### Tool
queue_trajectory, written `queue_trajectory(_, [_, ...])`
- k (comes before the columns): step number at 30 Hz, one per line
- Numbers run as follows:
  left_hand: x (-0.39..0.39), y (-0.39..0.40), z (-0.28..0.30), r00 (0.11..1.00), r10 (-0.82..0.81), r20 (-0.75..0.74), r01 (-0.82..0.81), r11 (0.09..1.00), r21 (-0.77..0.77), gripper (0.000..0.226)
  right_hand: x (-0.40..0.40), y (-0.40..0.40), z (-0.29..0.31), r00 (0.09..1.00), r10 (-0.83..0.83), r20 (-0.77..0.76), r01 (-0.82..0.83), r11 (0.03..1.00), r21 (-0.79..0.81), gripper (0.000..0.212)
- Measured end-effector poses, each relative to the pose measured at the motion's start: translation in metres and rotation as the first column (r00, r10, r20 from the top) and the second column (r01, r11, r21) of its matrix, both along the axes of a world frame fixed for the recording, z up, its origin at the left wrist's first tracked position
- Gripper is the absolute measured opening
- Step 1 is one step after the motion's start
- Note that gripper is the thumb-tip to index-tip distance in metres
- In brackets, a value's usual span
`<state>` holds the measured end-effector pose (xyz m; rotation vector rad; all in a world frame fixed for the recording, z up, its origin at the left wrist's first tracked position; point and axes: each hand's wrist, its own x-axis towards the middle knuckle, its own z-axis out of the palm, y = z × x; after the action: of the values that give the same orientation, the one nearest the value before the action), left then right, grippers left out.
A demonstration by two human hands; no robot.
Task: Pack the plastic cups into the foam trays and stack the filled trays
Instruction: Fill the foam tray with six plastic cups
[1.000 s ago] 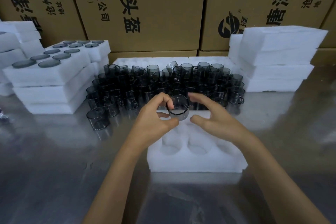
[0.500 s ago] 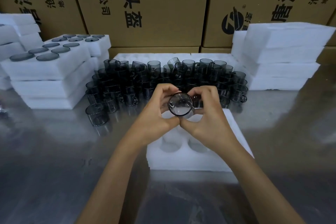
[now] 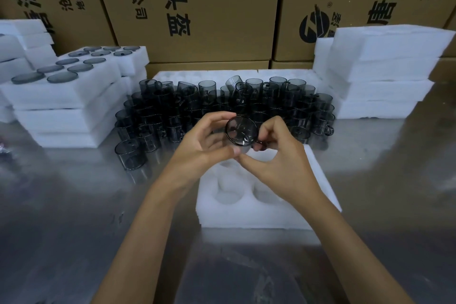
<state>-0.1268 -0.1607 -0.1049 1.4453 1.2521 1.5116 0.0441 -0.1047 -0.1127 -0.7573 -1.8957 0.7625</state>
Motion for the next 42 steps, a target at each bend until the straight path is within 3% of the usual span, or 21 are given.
queue_trajectory(4, [-0.006,0.003,-0.006,0.997,0.08,-0.002,-0.08,0.996,-0.035,0.064,-0.004,0.001,-0.002,0.991,0.111,-0.08,-0.121,0.984,-0.129,0.02])
queue_trajectory(11, [-0.012,0.009,-0.018,0.981,0.111,-0.156,-0.138,0.975,-0.176,0.062,-0.001,0.005,-0.005,0.988,0.152,-0.006,-0.149,0.96,-0.239,0.028])
queue_trajectory(19, [-0.017,0.009,-0.022,0.97,0.032,-0.241,-0.101,0.954,-0.281,0.064,0.001,0.005,-0.007,0.98,0.138,0.144,-0.103,0.968,-0.228,0.036])
queue_trajectory(24, [-0.014,0.012,-0.024,0.957,0.047,-0.285,-0.132,0.949,-0.288,0.041,0.004,0.009,-0.012,0.955,0.009,0.295,0.01,0.998,-0.061,0.025])
queue_trajectory(29, [-0.016,0.011,-0.026,0.911,-0.007,-0.412,-0.141,0.934,-0.327,0.046,0.004,0.01,-0.015,0.934,0.002,0.357,0.001,1.0,-0.009,0.022])
queue_trajectory(36, [-0.017,0.011,-0.028,0.967,0.031,-0.251,-0.111,0.943,-0.313,0.053,0.006,0.009,-0.014,0.912,-0.053,0.407,0.058,0.998,0.002,0.029])
queue_trajectory(42, [-0.021,0.01,-0.031,0.989,0.063,-0.134,-0.1,0.952,-0.291,0.044,0.006,0.005,-0.012,0.868,0.033,0.495,-0.016,0.999,-0.039,0.031])
